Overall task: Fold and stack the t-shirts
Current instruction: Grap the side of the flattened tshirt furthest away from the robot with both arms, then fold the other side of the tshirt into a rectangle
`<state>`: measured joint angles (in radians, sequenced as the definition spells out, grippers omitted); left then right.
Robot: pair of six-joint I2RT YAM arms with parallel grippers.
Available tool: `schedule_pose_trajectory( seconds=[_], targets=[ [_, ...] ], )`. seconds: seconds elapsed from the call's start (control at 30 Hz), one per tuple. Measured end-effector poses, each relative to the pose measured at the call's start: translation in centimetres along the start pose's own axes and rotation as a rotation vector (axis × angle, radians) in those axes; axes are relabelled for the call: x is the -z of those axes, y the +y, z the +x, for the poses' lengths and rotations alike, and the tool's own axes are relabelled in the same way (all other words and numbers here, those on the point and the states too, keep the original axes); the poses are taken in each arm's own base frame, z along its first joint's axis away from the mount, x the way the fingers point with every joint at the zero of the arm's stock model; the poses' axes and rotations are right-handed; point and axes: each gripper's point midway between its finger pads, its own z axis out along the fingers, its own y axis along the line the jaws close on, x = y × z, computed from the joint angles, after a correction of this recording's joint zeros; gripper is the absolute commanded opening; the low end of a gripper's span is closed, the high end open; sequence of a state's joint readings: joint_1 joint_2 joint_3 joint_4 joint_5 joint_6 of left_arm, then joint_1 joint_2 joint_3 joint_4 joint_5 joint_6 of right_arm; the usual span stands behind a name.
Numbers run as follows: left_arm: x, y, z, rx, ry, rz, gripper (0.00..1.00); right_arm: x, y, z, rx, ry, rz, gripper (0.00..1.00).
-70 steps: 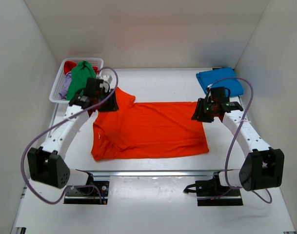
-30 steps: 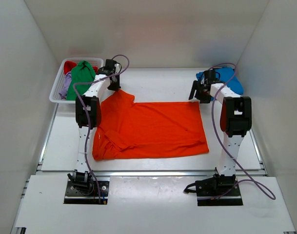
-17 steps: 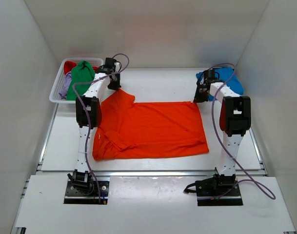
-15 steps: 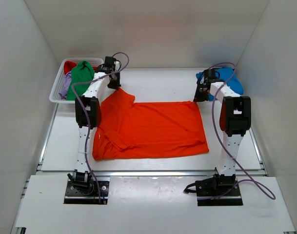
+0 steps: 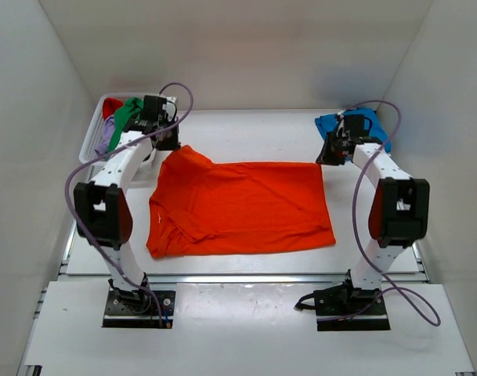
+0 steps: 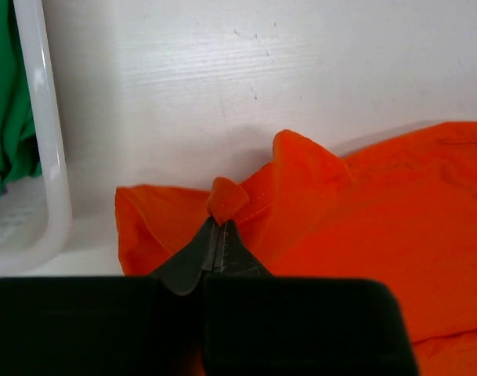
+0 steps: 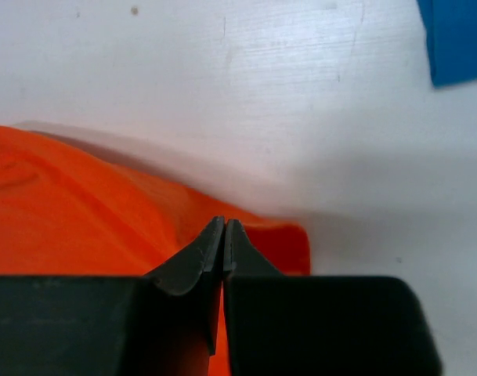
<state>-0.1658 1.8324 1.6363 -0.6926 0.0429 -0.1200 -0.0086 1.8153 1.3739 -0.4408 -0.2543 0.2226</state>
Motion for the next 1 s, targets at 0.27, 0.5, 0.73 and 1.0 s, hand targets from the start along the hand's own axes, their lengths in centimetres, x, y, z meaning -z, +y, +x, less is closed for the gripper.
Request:
schedule_pose_trajectory(
  seconds=[0.27, 0.5, 0.73, 1.0],
  targets=[
    [2.9, 0.4, 8.8, -0.004, 0.090, 0.003, 0.00, 2.9, -2.1, 4.9, -0.026, 0.012, -0.037, 0.00],
    [5.5, 1.2, 14.2, 0.000, 0.114, -0.007, 0.00, 4.2, -2.1, 8.0, -0.024, 0.025, -0.065, 0.00],
    [7.5, 1.5, 16.7, 0.002, 0.086, -0.006, 0.00, 5.4, -1.9, 10.3, -0.022, 0.020, -0.071, 0.00],
    [8.4, 1.7, 18.3, 0.004, 0.071, -0.004, 0.00, 6.0, -2.4, 11.2, -0.031, 0.013, -0.064, 0.00]
  ],
)
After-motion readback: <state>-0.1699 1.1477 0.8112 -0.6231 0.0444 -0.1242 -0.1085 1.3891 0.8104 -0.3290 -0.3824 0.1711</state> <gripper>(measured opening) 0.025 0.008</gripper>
